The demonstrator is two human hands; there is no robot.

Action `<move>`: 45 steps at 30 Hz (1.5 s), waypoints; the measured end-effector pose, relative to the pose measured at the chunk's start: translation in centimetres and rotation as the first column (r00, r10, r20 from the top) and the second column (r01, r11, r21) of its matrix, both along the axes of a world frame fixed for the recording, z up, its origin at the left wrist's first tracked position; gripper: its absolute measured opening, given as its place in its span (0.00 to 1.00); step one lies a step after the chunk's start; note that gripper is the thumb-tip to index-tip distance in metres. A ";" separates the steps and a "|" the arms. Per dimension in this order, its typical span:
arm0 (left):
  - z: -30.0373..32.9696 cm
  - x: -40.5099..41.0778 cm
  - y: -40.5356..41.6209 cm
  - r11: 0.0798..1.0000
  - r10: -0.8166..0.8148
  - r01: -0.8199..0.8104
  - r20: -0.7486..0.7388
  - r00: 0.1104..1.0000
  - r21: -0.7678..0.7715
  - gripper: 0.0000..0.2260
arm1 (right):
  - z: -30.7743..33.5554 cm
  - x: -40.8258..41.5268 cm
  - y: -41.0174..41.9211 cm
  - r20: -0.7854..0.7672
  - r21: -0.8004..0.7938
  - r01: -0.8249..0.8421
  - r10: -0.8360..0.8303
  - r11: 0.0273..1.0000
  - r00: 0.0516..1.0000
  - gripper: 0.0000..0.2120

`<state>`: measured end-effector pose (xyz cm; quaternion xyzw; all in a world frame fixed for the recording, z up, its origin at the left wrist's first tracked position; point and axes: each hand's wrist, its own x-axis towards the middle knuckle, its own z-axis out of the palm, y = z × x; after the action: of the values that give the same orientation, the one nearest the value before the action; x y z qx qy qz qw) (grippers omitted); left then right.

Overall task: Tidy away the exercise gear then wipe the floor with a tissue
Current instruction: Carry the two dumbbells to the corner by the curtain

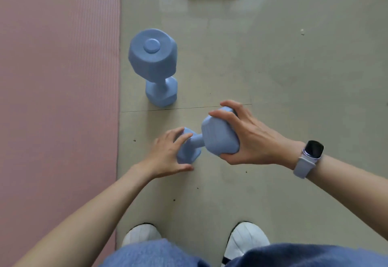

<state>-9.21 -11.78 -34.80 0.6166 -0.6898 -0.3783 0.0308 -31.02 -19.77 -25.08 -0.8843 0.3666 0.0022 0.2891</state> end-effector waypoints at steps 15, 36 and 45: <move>-3.2 -2.0 -2.0 0.955 0.029 -0.001 0.091 0.995 -0.298 0.23 | -10.2 -7.6 2.1 -0.015 0.358 0.260 -0.272 0.897 0.962 0.41; 3.8 6.1 -3.6 0.657 0.569 -0.574 -0.178 0.803 -0.489 0.22 | -4.4 5.4 -6.5 0.139 -0.173 0.067 -0.043 0.983 0.989 0.26; 6.3 11.1 -7.0 0.627 0.560 -0.570 -0.201 0.803 -0.530 0.39 | 1.9 19.6 -12.2 -0.189 -0.278 -0.285 0.239 0.917 0.952 0.34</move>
<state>1.89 -18.75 -28.48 0.7600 -0.5410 -0.1320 0.3351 -11.43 -31.99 -23.23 -0.9565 0.2613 0.0519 0.1189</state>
